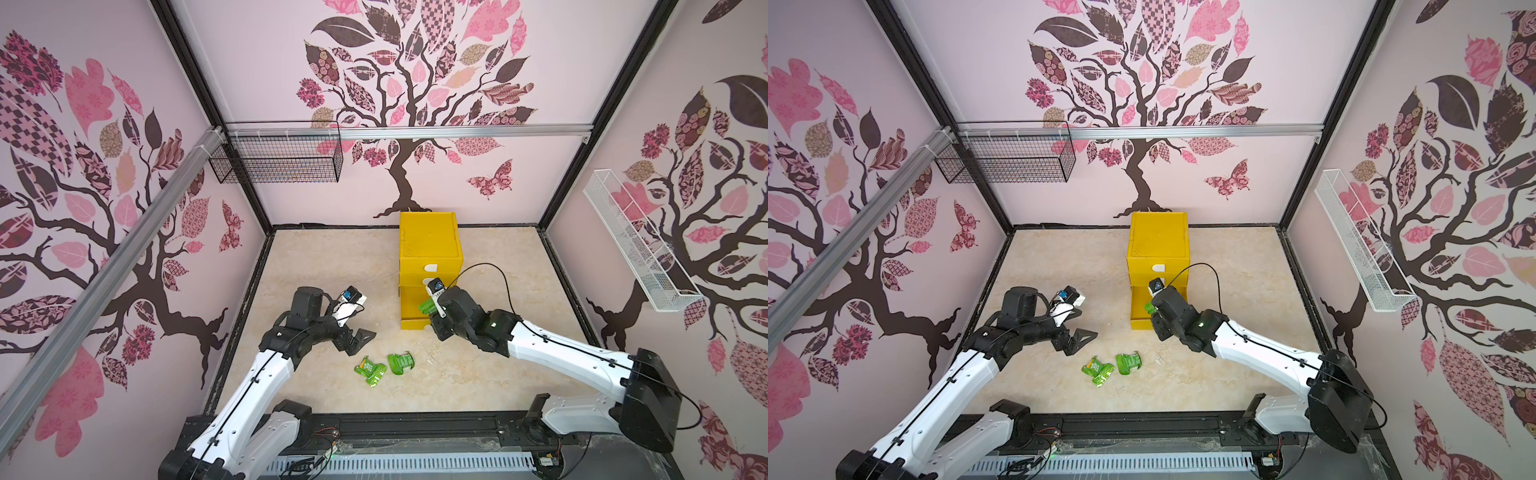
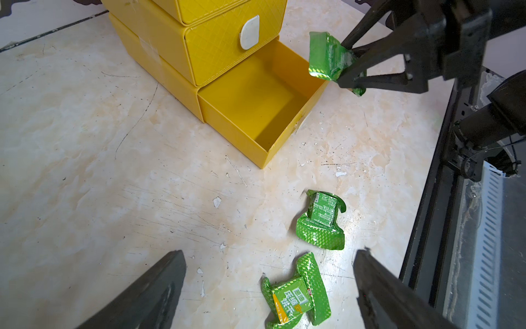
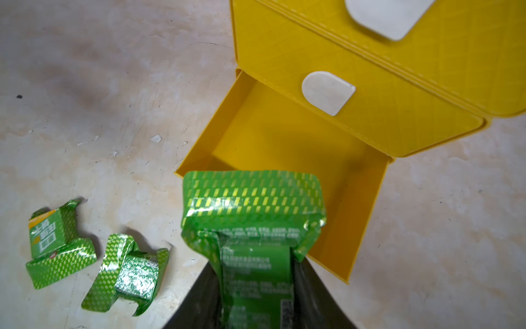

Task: Place the cookies into the drawer by color
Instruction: Place the cookie in the drawer.

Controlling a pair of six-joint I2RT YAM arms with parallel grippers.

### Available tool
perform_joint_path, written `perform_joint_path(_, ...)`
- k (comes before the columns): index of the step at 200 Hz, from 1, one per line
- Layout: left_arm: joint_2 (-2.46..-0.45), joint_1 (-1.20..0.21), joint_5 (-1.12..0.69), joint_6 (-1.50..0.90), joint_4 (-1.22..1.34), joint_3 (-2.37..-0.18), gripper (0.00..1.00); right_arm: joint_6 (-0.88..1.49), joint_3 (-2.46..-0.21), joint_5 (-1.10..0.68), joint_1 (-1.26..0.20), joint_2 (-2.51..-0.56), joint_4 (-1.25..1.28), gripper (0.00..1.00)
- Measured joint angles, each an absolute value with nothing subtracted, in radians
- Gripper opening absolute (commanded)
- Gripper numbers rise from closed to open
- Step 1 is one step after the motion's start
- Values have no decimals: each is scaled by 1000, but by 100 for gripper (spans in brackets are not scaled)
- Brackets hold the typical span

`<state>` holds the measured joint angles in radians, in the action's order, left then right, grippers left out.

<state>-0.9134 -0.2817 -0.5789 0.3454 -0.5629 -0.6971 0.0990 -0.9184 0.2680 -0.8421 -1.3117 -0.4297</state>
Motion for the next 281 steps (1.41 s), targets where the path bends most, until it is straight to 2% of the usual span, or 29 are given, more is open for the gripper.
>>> perform_joint_path(45, -908, -291, -580, 345, -563, -697, 97, 158, -965, 320, -768, -1397, -432, 41)
perform_joint_path(103, -901, -300, -581, 346, -563, -697, 97, 180, -986, 375, -748, -1448, -420, 46)
perform_joint_path(161, -896, -308, -580, 350, -564, -697, 97, 195, -987, 425, -738, -1481, -394, 60)
perform_joint_path(236, -889, -326, -587, 363, -566, -697, 97, 187, -973, 471, -735, -1445, -396, 67)
perform_joint_path(254, -889, -337, -585, 367, -564, -697, 97, 162, -945, 475, -735, -1389, -393, 78)
perform_joint_path(281, -898, -364, -584, 372, -564, -698, 97, 129, -912, 485, -734, -1316, -394, 83)
